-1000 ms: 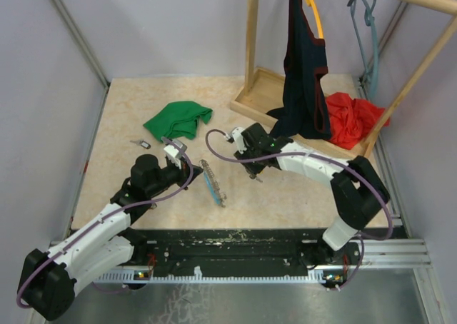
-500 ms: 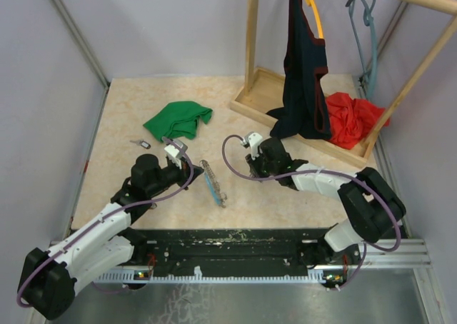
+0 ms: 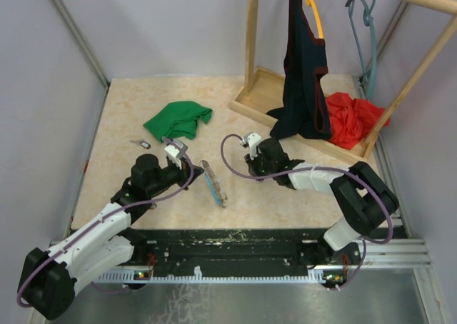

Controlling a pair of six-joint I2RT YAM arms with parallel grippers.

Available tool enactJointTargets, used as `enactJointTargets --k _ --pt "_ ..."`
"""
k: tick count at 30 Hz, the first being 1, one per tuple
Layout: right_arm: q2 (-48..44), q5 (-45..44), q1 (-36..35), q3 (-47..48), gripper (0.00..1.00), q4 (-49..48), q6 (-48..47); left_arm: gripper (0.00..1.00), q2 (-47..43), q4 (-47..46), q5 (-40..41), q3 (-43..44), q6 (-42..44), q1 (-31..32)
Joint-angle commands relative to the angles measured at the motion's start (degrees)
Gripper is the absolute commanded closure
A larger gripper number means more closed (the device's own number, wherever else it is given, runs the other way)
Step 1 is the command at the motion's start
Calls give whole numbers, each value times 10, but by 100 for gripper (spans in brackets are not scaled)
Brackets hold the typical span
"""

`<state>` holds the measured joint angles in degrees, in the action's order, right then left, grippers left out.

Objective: Put the keys on the keyring

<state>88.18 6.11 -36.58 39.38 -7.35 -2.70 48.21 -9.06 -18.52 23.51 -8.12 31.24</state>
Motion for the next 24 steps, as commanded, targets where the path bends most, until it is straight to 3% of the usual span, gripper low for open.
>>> enactJointTargets --k 1,7,12,19,24 --pt "14 4 4 25 82 -9 13 100 0 -18 -11 11 -3 2" --pt "26 1 4 33 88 -2 14 100 -1 -18 -10 12 -4 2" --pt "22 3 4 46 100 19 10 100 -1 -16 -10 14 -3 2" --pt "27 -8 4 137 100 188 -1 100 -2 -10 -8 17 -1 2" --pt "96 -9 4 234 100 348 -17 100 0 -7 -9 20 1 2"
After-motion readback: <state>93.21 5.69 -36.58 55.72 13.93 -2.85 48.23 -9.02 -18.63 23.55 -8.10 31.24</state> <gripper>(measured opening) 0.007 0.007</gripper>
